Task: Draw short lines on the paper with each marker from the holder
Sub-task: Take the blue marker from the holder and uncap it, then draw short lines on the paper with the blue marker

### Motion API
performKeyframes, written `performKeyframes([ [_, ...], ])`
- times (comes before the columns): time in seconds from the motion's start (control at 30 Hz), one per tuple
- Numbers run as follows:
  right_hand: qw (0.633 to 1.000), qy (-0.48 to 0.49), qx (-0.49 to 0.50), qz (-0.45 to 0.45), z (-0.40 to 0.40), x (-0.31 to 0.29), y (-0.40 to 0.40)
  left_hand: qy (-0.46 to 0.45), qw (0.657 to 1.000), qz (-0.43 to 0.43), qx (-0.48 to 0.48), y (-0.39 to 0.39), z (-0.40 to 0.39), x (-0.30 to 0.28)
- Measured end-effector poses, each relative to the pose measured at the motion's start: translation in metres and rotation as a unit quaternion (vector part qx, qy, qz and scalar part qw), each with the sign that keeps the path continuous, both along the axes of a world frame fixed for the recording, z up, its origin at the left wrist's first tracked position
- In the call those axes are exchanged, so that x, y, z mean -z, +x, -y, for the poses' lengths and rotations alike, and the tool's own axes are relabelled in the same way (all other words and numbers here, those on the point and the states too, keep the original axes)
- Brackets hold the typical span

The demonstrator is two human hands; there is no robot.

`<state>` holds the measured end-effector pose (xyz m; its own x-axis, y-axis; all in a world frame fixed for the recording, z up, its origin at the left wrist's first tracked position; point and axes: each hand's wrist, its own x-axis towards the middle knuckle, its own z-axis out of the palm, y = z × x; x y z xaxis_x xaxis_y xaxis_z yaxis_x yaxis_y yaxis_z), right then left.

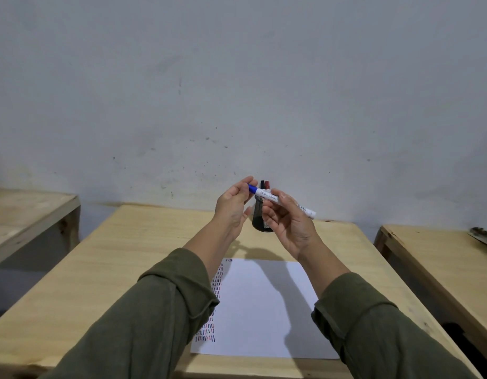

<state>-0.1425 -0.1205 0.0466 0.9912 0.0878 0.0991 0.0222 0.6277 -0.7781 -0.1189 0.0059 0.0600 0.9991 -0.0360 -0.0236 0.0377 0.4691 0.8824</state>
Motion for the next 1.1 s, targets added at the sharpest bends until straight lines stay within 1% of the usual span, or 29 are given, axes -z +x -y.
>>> performKeyframes([
  [0.1, 1.0, -0.025, -0.009, 0.011, -0.002, 0.005, 0.002, 0.046, 0.996, -0.028, -0.065, 0.001, 0.004, 0.002],
  [0.2, 0.998, -0.061, -0.019, 0.022, -0.005, 0.01, 0.003, 0.065, 0.984, -0.079, -0.148, 0.006, -0.009, 0.004],
  [0.27, 0.997, -0.073, -0.019, 0.02, -0.005, 0.015, 0.003, 0.11, 0.973, -0.078, -0.187, 0.01, -0.028, 0.011],
  [0.33, 0.997, -0.077, -0.018, 0.01, -0.005, 0.021, 0.004, 0.173, 0.962, -0.067, -0.199, 0.008, -0.046, 0.02],
  [0.5, 0.993, -0.11, -0.039, -0.019, -0.016, 0.043, 0.004, 0.33, 0.921, -0.043, -0.203, -0.01, -0.074, 0.048],
  [0.57, 0.992, -0.118, -0.047, -0.03, -0.023, 0.052, 0.001, 0.35, 0.914, -0.056, -0.199, -0.02, -0.079, 0.065],
  [0.63, 0.99, -0.129, -0.041, -0.045, -0.029, 0.063, -0.003, 0.337, 0.917, -0.073, -0.199, -0.03, -0.084, 0.085],
  [0.67, 0.988, -0.139, -0.033, -0.052, -0.03, 0.067, -0.004, 0.346, 0.914, -0.071, -0.198, -0.033, -0.086, 0.094],
  [0.83, 0.981, -0.179, 0.008, -0.078, -0.036, 0.09, -0.007, 0.467, 0.865, -0.054, -0.173, -0.041, -0.095, 0.125],
  [0.97, 0.977, -0.185, 0.024, -0.104, -0.039, 0.097, -0.01, 0.518, 0.839, -0.024, -0.162, -0.043, -0.096, 0.135],
  [1.1, 0.968, -0.23, 0.042, -0.095, -0.037, 0.099, -0.004, 0.596, 0.794, 0.005, -0.12, -0.045, -0.097, 0.141],
])
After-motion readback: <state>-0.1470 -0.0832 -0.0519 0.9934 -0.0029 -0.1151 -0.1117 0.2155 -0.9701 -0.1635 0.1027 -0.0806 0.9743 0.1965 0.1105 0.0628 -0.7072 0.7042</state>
